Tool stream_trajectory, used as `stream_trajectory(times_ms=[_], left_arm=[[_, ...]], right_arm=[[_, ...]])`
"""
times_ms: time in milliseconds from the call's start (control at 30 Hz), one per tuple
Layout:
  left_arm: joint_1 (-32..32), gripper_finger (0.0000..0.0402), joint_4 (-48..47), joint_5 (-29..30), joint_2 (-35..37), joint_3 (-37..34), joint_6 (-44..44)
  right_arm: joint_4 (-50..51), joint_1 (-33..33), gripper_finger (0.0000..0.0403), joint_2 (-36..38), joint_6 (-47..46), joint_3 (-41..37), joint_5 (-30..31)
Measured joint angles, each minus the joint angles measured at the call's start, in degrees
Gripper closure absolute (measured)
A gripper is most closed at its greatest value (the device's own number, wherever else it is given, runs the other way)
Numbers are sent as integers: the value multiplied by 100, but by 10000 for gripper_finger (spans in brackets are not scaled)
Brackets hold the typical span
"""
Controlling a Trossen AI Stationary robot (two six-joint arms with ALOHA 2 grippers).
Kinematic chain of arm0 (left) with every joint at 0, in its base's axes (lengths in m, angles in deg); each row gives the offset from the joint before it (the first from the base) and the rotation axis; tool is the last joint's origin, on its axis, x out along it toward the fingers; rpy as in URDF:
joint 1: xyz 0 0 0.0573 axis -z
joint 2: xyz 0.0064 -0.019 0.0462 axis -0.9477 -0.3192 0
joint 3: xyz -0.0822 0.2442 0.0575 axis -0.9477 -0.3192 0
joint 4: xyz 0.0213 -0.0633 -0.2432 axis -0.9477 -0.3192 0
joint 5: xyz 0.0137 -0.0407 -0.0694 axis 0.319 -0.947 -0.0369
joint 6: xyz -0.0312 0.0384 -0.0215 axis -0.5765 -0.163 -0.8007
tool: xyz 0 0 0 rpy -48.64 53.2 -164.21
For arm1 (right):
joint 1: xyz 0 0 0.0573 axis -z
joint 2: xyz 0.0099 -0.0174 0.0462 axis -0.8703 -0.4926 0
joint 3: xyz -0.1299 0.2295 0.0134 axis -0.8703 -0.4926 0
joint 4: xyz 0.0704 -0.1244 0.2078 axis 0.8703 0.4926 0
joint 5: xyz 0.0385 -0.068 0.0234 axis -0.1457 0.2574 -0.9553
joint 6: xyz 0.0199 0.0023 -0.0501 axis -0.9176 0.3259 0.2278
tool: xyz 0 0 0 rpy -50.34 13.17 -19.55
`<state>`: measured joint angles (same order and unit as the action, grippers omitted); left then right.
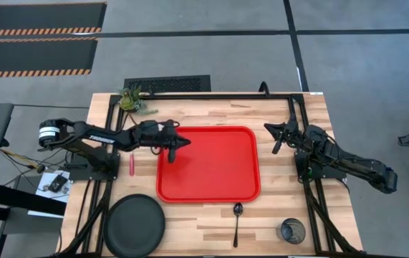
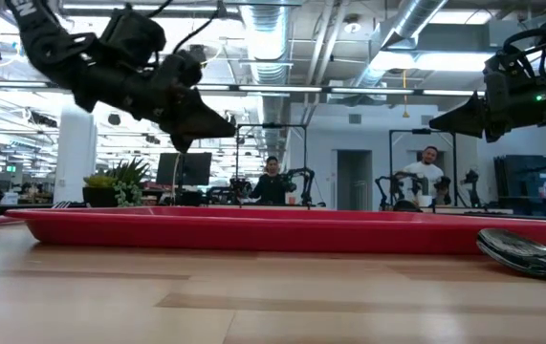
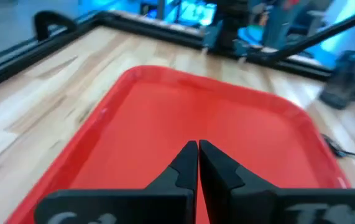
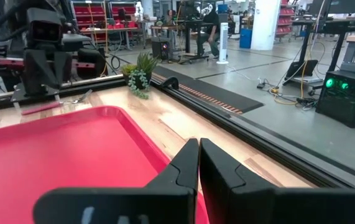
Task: Pick and place plate/cup/fork/spoon on tray
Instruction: Put the blue cup on the red tray
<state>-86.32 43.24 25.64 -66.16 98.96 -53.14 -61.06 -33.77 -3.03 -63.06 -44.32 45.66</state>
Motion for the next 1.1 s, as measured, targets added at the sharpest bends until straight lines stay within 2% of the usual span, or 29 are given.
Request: stream_trajectory(times_ms=[267,367,633,733,900,967,1100], left_arm=[[-67,401,1555,59,0,-649,166],[-92,401,1711,-66,1,-668,208],[-92,401,1825,-109,1,-668,351],[-92,401,1869,-108,1,-668,349],[-128,401,2004,-495,0,-668,321],[-192,401,2015,-703,1,-668,270],[-258,401,2103,-773,1,-735,256]], right_arm=[[0,4,363,0,-2,0,-2],[-48,4,363,-2,-51,-1,-6],[-210,2,363,-7,-1867,24,0],[-562,44,363,-7,-1920,26,-19],[-697,-110,379,-11,-1761,134,-605],[-629,-292,393,-106,-1488,257,-543],[23,-784,393,-451,-1320,663,-49]])
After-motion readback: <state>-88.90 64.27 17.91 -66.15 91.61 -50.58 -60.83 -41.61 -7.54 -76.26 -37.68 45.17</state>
